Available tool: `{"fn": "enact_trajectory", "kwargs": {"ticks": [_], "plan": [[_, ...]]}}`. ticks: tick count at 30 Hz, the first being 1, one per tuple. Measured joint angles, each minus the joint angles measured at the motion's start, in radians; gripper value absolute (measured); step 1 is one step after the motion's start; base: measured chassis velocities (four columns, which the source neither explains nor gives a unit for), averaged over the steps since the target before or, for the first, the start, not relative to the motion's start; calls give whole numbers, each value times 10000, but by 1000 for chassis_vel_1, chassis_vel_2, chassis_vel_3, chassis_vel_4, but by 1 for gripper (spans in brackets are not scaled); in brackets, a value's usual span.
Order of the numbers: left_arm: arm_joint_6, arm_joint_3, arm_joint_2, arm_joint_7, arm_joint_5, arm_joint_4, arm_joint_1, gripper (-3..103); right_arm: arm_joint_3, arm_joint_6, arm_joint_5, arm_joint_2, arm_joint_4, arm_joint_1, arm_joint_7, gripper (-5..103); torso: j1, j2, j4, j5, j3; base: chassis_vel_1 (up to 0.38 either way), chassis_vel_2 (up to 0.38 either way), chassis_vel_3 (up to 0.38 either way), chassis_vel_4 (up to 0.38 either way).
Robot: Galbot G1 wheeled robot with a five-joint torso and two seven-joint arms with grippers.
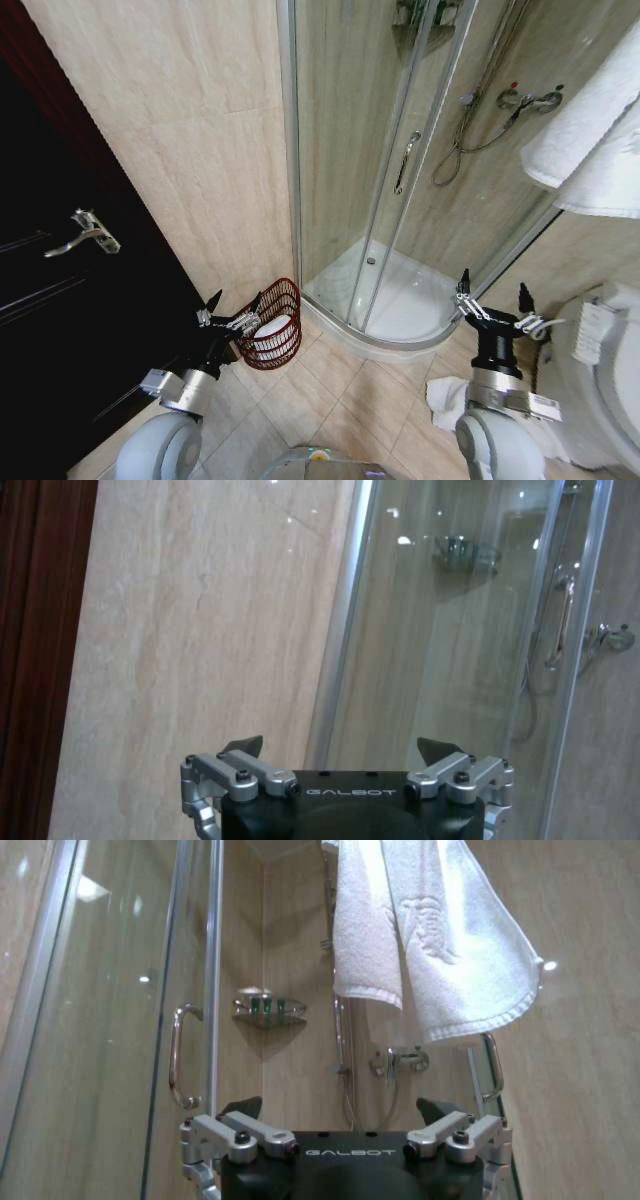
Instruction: Discard the used towel into the hamper.
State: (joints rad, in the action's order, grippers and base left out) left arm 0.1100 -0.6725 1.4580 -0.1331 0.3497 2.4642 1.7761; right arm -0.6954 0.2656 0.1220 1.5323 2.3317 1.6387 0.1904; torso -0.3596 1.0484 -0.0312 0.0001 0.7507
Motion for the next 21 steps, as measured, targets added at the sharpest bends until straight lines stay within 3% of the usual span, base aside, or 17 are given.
{"fn": "enact_trajectory", "kwargs": {"ticks": [11, 21], "plan": [[148, 215, 509, 45, 182, 405, 311, 103, -81, 3, 118, -15, 81, 72, -4, 100, 0, 0, 0, 0, 0, 0, 0, 0, 0], [217, 249, 542, -1, 313, 402, 397, 97, -89, 80, 142, 19, 203, 154, -9, 100, 0, 0, 0, -1, 0, 0, 0, 0, 0]]}}
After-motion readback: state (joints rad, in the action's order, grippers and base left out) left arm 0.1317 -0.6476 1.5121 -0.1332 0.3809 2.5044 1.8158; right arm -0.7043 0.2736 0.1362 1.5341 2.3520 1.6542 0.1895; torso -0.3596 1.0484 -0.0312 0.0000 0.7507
